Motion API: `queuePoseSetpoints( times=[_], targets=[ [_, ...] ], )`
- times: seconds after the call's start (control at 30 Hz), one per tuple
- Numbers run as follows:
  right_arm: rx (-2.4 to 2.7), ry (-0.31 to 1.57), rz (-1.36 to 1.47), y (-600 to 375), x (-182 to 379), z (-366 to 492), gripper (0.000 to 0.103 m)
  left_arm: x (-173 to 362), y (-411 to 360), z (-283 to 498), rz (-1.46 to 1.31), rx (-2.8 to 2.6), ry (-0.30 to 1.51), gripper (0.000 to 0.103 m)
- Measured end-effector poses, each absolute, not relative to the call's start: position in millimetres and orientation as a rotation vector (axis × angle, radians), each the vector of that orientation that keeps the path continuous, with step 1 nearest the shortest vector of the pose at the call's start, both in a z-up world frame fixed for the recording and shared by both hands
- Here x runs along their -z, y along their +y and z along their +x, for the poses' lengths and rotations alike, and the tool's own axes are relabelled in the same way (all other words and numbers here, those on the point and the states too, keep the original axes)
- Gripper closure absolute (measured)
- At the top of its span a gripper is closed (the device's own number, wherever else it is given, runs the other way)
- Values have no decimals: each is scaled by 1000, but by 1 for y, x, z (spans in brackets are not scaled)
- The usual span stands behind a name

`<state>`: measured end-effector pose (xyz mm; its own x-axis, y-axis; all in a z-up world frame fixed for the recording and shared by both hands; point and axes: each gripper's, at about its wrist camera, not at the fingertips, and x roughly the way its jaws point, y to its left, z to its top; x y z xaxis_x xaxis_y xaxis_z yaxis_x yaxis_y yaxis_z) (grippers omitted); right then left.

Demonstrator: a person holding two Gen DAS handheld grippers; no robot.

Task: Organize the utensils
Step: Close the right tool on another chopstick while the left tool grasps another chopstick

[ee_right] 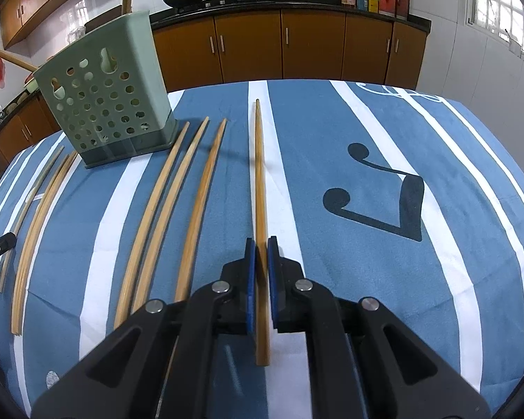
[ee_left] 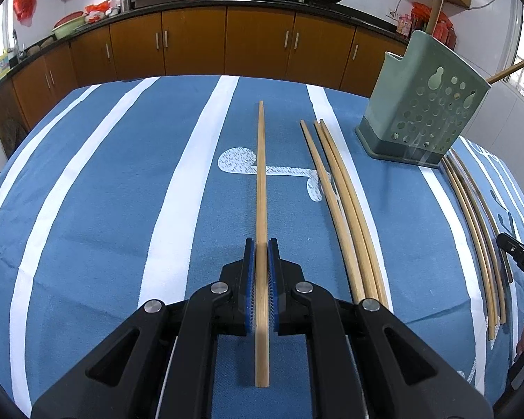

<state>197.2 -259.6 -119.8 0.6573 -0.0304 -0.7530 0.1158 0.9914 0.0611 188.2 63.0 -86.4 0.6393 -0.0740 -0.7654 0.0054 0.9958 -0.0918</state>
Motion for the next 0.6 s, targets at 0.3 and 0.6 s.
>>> queuePoseSetpoints(
  times=[0.3, 0.6],
  targets=[
    [82, 850, 108, -259, 120, 198, 94, 86, 63, 188, -82, 45, 876, 95],
    [77, 849, 119, -260, 120, 198, 94, 86, 63, 188, -82, 45, 876, 94]
  ],
)
